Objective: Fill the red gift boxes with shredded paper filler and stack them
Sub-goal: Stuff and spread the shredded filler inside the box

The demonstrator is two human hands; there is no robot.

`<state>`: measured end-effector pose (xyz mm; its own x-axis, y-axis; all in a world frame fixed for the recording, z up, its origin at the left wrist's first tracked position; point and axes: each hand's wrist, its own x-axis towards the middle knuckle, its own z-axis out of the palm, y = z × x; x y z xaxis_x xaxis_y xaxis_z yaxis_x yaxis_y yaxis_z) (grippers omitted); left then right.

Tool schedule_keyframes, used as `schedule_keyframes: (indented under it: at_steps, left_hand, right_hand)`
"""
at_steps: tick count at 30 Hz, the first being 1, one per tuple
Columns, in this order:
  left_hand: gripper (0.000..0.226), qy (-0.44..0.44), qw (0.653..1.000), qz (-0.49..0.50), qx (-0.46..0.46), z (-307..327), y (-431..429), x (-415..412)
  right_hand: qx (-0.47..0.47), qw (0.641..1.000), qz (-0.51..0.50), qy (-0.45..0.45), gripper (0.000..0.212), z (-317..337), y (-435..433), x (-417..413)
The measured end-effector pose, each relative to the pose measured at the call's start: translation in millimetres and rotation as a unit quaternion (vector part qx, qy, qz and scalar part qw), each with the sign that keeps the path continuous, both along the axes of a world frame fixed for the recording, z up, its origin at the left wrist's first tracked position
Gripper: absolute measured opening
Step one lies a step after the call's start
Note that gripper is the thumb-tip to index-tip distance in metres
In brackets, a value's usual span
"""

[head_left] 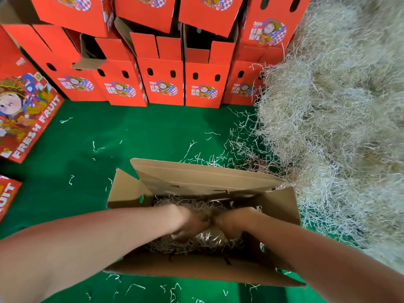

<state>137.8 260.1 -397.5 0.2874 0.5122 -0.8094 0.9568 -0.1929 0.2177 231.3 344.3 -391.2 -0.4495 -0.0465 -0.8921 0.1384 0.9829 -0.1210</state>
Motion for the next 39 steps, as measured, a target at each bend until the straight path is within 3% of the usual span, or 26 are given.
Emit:
schedule_keyframes:
  at_steps: [2,7,10,13,16,19,23,25,27,32,37,39]
  left_hand:
    - [0.104,-0.015,1.0,-0.007,0.006,-2.3,-2.7,-1.2]
    - [0.064,0.117,0.992,-0.027,-0.031,-33.0,-11.6,-4.6]
    - [0.053,0.082,0.989,-0.094,0.079,-28.2,-2.1,2.8]
    - [0.053,0.009,0.993,-0.035,0.115,-27.6,-5.8,6.3]
    - [0.061,0.075,0.995,-0.004,0.07,-33.7,-16.0,3.1]
    - [0.066,0.106,0.994,-0.012,0.032,-38.1,-12.4,0.5]
    - [0.043,0.019,0.99,0.101,0.099,-42.8,-23.7,-5.0]
    - [0.049,0.027,0.994,0.053,0.088,-42.6,-23.3,-5.8]
    - [0.066,0.096,0.995,0.0,0.032,-43.2,-17.2,0.6]
    - [0.063,0.184,0.981,-0.057,-0.039,-43.5,-7.5,2.3]
    - [0.051,0.148,0.986,-0.057,-0.053,-31.4,-4.9,-4.8]
    - [0.06,0.119,0.99,-0.071,-0.023,-23.7,-6.5,-8.5]
  right_hand:
    - [-0.037,0.996,-0.074,0.024,0.042,-1.0,6.9,3.5]
    - [0.01,0.996,-0.06,0.069,0.03,0.3,8.4,11.9]
    - [0.011,0.998,-0.032,0.061,0.032,-4.3,1.6,12.2]
    - [0.025,0.999,0.043,-0.001,0.051,-15.2,-4.1,14.5]
    - [0.075,0.987,0.115,-0.077,0.049,-21.4,-9.3,17.2]
    - [0.114,0.976,0.173,-0.073,0.049,-16.0,-13.7,16.4]
    - [0.134,0.972,0.18,-0.067,0.047,-0.3,-13.5,10.9]
    - [0.138,0.972,0.182,-0.058,0.045,7.7,-14.0,9.3]
    - [0.13,0.972,0.19,-0.05,0.045,12.6,-17.3,7.5]
    - [0.065,0.973,0.214,-0.053,0.035,15.1,-29.5,7.6]
    - [0.019,0.988,0.135,-0.069,0.031,16.0,-16.4,3.2]
    - [0.012,0.988,0.132,-0.084,0.038,13.5,-10.8,3.1]
